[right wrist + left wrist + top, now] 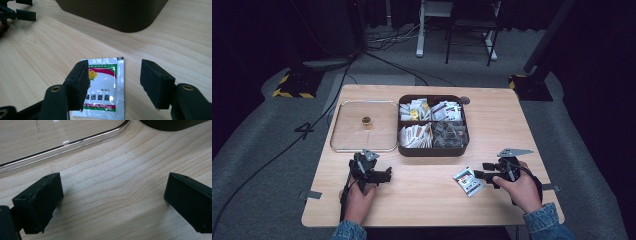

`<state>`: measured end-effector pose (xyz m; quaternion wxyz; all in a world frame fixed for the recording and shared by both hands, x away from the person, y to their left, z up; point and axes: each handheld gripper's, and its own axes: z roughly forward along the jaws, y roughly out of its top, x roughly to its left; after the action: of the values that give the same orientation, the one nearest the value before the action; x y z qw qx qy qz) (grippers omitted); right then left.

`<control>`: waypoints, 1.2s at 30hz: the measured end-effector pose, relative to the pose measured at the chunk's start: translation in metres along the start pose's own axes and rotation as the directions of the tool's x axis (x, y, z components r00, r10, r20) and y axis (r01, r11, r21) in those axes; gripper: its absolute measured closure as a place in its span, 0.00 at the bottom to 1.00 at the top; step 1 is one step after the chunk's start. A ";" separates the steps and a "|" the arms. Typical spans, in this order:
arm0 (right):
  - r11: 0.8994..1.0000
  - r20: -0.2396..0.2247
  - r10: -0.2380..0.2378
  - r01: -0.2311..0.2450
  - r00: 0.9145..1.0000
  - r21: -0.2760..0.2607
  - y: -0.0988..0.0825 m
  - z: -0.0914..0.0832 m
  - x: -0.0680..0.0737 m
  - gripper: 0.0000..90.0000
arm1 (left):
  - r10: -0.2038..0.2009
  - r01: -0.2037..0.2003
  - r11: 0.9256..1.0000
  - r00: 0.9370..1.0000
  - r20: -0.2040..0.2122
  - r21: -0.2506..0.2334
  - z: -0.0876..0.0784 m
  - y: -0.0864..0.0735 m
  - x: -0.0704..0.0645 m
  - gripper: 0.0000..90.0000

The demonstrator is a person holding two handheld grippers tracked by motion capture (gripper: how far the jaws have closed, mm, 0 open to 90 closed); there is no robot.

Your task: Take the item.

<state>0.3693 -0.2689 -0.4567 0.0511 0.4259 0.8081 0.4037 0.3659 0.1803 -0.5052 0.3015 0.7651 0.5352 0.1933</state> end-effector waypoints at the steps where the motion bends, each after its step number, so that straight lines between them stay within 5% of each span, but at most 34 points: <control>1: 1.000 0.004 -0.010 0.010 1.000 -0.002 0.000 -0.003 -0.001 0.45 | 0.000 0.000 1.000 1.000 0.000 0.000 0.000 0.000 0.000 0.03; 11: 0.995 0.062 -0.072 0.076 0.996 -0.062 0.008 -0.039 -0.023 0.37 | 0.004 -0.004 1.000 1.000 0.001 -0.002 0.001 0.000 0.000 0.03; 17: 0.998 0.066 -0.036 0.040 0.997 -0.047 0.004 -0.046 -0.046 0.37 | 0.004 -0.004 1.000 1.000 0.002 -0.002 0.001 0.000 0.000 0.03; 26: 0.998 0.168 -0.055 0.058 0.984 -0.015 -0.006 -0.041 -0.080 0.36 | 0.005 -0.005 1.000 1.000 0.001 -0.001 0.001 0.001 0.000 0.03; 36: 0.998 0.217 -0.058 0.061 0.974 -0.005 -0.025 -0.022 -0.104 0.36 | 0.006 -0.006 1.000 1.000 0.001 -0.001 0.001 0.001 0.000 0.03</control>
<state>0.4095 -0.3662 -0.4861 0.1534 0.4427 0.8077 0.3578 0.3669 0.1803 -0.5053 0.3017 0.7664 0.5328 0.1943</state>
